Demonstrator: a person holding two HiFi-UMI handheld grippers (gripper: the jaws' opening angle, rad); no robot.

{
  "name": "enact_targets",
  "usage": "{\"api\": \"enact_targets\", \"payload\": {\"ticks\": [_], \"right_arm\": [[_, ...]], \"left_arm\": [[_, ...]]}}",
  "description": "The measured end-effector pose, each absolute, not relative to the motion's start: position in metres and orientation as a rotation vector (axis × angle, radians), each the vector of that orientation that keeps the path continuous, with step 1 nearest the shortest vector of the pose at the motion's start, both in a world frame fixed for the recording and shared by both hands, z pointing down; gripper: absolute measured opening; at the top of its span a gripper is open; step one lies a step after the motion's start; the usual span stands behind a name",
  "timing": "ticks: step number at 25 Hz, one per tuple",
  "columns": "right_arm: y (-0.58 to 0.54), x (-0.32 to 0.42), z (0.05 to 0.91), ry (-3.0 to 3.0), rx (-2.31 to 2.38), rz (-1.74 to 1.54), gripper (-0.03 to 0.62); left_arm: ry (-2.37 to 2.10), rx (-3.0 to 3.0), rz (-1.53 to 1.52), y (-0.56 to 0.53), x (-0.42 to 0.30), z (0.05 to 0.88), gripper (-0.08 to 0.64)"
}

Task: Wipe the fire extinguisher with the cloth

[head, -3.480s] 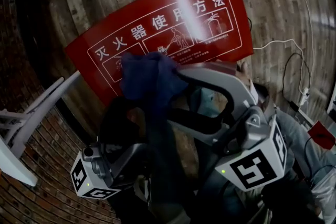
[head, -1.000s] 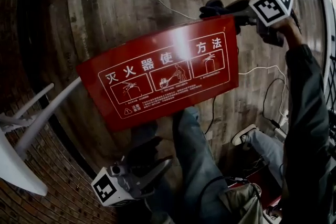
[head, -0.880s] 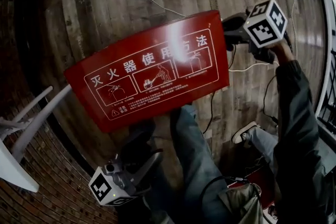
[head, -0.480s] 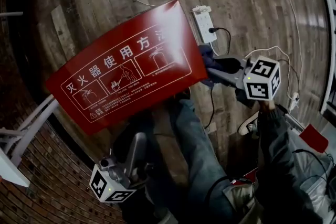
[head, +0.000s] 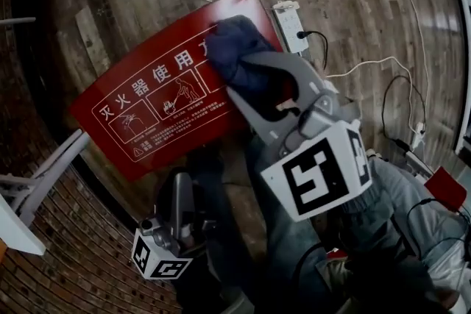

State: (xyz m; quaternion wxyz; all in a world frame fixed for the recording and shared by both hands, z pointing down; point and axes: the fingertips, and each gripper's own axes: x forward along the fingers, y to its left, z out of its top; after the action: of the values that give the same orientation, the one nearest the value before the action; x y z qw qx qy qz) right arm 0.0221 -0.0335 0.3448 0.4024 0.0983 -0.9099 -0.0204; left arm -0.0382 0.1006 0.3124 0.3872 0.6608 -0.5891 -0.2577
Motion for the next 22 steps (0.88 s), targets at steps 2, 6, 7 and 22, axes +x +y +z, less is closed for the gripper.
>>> {"api": "enact_targets", "payload": {"ticks": [2, 6, 7, 22], "right_arm": [[0.003, -0.023, 0.345, -2.334, 0.081, -0.113, 0.114], [0.085, -0.082, 0.342, -2.403, -0.245, -0.124, 0.114], [0.089, -0.085, 0.340, -2.435, -0.245, -0.124, 0.115], [0.010, 0.005, 0.302, -2.629, 0.417, 0.524, 0.232]], "left_arm": [[-1.513, 1.674, -0.662, 0.104, -0.043, 0.309, -0.002], [-1.555, 1.653, -0.681, 0.114, -0.063, 0.306, -0.002], [-1.561, 1.645, -0.685, 0.118, -0.069, 0.306, -0.002], [-1.596, 1.642, -0.650, 0.134, -0.089, 0.307, -0.002]]}}
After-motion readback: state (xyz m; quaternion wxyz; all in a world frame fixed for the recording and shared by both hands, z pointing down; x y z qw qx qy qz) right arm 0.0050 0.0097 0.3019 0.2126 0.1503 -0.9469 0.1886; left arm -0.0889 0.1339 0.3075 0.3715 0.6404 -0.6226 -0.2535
